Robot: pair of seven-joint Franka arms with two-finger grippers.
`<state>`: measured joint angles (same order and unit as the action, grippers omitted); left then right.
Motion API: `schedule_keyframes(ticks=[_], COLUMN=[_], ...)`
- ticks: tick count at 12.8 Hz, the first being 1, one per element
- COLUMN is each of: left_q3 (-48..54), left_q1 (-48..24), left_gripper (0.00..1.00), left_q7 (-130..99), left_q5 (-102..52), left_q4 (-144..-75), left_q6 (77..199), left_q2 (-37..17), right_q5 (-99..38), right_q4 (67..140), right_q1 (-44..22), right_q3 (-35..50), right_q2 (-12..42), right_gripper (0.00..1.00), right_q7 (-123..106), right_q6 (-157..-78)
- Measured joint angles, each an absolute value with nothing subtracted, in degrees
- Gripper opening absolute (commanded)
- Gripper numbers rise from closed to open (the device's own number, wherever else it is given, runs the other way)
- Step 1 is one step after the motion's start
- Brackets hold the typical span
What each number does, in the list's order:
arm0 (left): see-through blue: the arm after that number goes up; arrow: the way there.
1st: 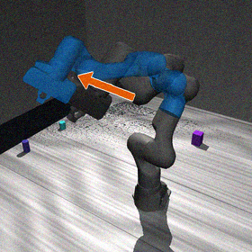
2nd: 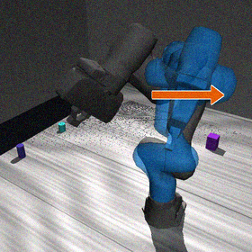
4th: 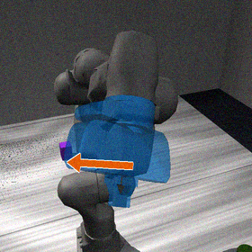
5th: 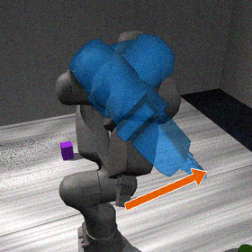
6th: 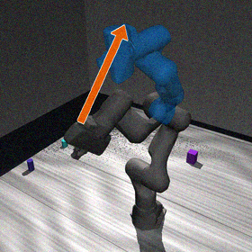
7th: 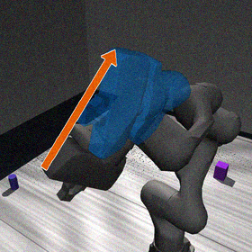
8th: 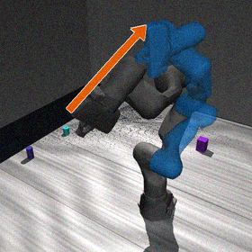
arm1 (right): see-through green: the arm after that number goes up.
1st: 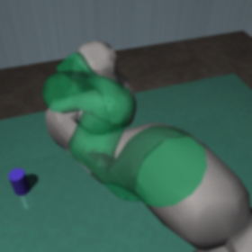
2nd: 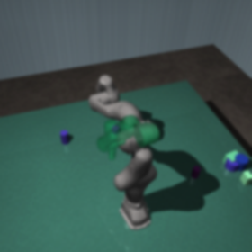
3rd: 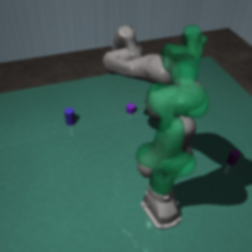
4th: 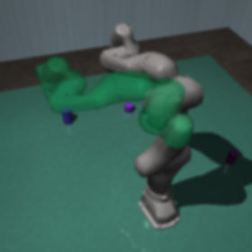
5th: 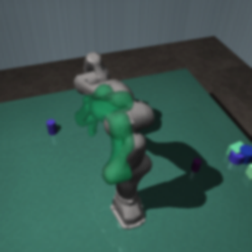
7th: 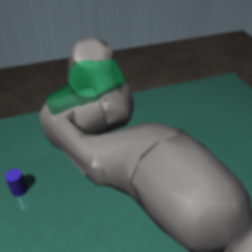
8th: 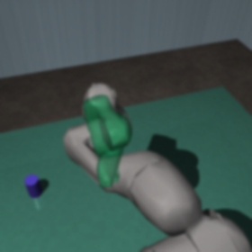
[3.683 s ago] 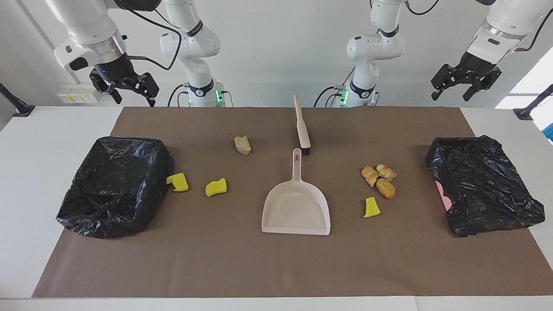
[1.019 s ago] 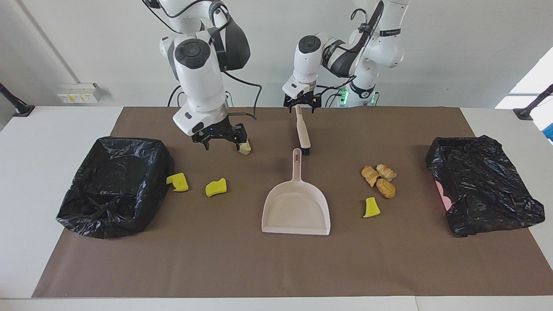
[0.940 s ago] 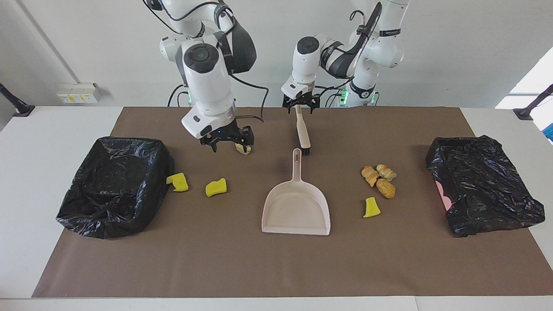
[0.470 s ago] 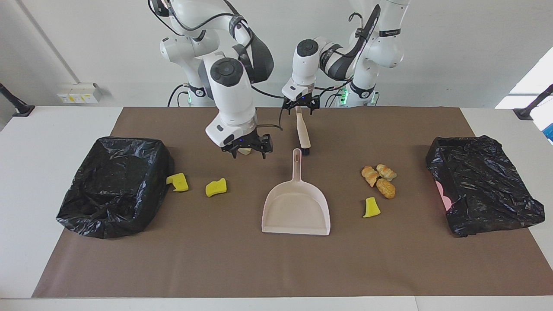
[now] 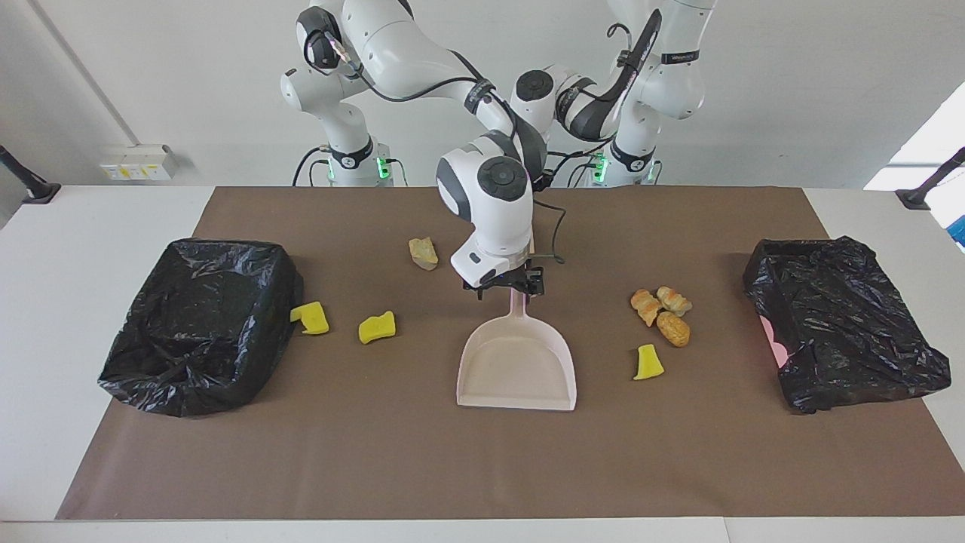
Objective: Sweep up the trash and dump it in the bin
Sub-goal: 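Grasp the dustpan handle with the right gripper, then place the dustpan near the bread while the left gripper grasps the brush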
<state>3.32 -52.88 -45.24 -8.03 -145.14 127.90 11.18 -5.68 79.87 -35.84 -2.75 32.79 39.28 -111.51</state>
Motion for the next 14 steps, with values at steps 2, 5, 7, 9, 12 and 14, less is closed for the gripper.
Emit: schedule_keyframes(ticks=[2, 5, 7, 9, 12, 14], left_q3=[2.95, 1.69, 1.39, 1.35, 1.21, 1.11], left_q1=[-52.88, -51.3, -49.14, -46.85, -43.13, -39.46], left_gripper=[0.0, 0.0, 0.0, 0.0, 0.0, 0.0], left_q7=[-43.97, -41.65, -39.83, -38.07, -34.73, -31.78], left_q5=[-8.04, -8.04, -8.04, -8.04, -8.05, -8.05], left_q4=[-144.56, -142.3, -141.57, -141.33, -141.23, -141.08], left_q6=[124.79, 117.55, 113.6, 109.5, 103.78, 99.5], left_q2=[11.46, 12.35, 13.67, 15.47, 19.53, 23.23], right_q5=[-5.68, -5.7, -5.89, -5.96, -6.05, -6.07], right_q4=[79.7, 79.68, 79.67, 79.76, 80.26, 80.38], right_q1=[-36.33, -37.83, -38.0, -38.07, -38.08, -38.1], right_q3=[-2.72, -2.73, -2.73, -2.73, -2.73, -2.73], right_q2=[33.49, 34.03, 34.05, 34.14, 34.19, 34.19], right_gripper=[0.9, 0.65, 0.59, 0.5, 0.5, 0.38], right_q7=[39.38, 40.25, 40.28, 40.28, 40.28, 40.28], right_q6=[-111.51, -111.5, -111.42, -111.12, -111.07, -111.07])
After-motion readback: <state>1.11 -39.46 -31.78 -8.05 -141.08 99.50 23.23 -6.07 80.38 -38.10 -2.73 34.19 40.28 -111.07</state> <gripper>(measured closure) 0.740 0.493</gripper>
